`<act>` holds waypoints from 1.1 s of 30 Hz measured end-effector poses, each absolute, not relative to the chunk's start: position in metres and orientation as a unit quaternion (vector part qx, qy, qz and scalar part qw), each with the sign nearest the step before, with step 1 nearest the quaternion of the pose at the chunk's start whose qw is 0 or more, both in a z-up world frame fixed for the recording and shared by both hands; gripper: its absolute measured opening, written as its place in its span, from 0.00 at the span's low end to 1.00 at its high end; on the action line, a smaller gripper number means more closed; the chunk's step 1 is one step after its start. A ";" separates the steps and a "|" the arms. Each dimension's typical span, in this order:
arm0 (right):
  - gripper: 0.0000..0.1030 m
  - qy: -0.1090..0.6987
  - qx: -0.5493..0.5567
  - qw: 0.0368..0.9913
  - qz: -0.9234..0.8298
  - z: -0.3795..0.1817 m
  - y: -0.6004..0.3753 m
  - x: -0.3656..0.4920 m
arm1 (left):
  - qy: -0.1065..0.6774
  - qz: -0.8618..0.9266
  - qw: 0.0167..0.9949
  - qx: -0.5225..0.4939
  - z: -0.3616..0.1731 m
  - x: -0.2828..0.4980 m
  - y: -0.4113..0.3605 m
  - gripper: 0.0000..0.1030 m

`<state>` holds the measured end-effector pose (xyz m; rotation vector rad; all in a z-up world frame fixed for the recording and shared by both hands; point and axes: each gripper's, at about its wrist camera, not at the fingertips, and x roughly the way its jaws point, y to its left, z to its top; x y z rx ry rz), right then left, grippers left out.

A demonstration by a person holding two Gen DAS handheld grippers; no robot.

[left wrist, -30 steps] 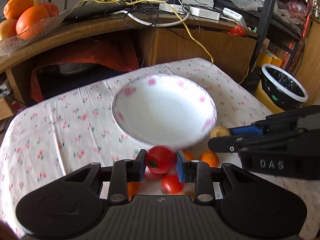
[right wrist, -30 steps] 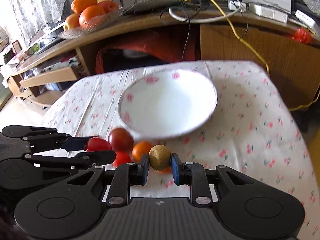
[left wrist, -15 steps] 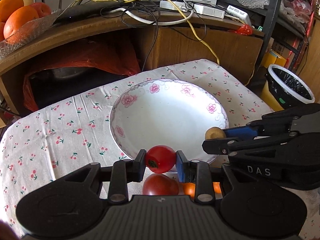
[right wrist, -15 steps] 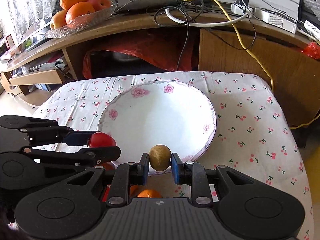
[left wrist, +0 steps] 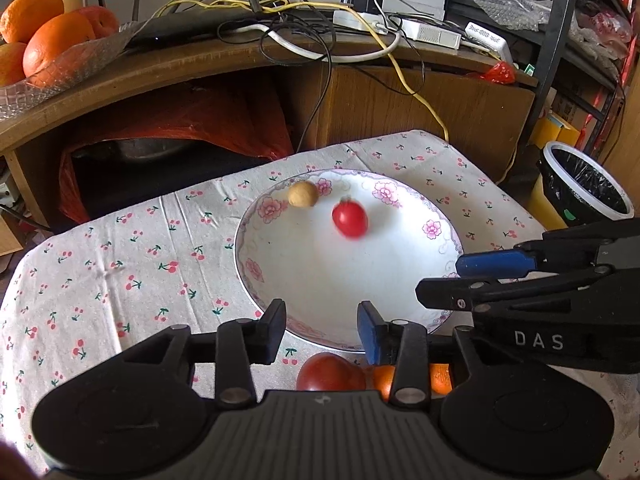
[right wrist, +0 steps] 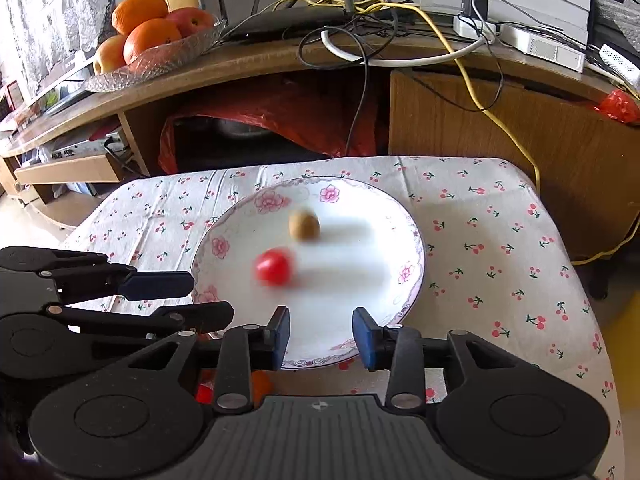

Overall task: Organize fruits
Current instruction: 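Withdraw both tools from the bowl back toward the remaining fruit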

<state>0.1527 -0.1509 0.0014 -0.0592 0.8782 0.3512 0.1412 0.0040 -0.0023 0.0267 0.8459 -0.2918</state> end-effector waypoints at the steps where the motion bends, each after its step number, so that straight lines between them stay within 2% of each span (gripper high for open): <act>1: 0.33 0.422 -0.027 0.890 0.169 0.002 -0.151 0.152 | 0.408 -0.140 0.902 0.013 -0.001 0.140 0.005 0.47; 13: 0.36 0.423 -0.023 0.888 0.179 0.005 -0.159 0.132 | 0.412 -0.147 0.899 0.013 0.002 0.117 0.020 0.48; 16: 0.41 0.427 -0.024 0.886 0.180 0.002 -0.161 0.125 | 0.413 -0.154 0.897 0.019 0.002 0.109 0.023 0.48; 33: 0.41 0.450 -0.045 0.860 0.237 -0.006 -0.139 0.087 | 0.424 -0.162 0.890 0.044 -0.010 0.082 0.043 0.50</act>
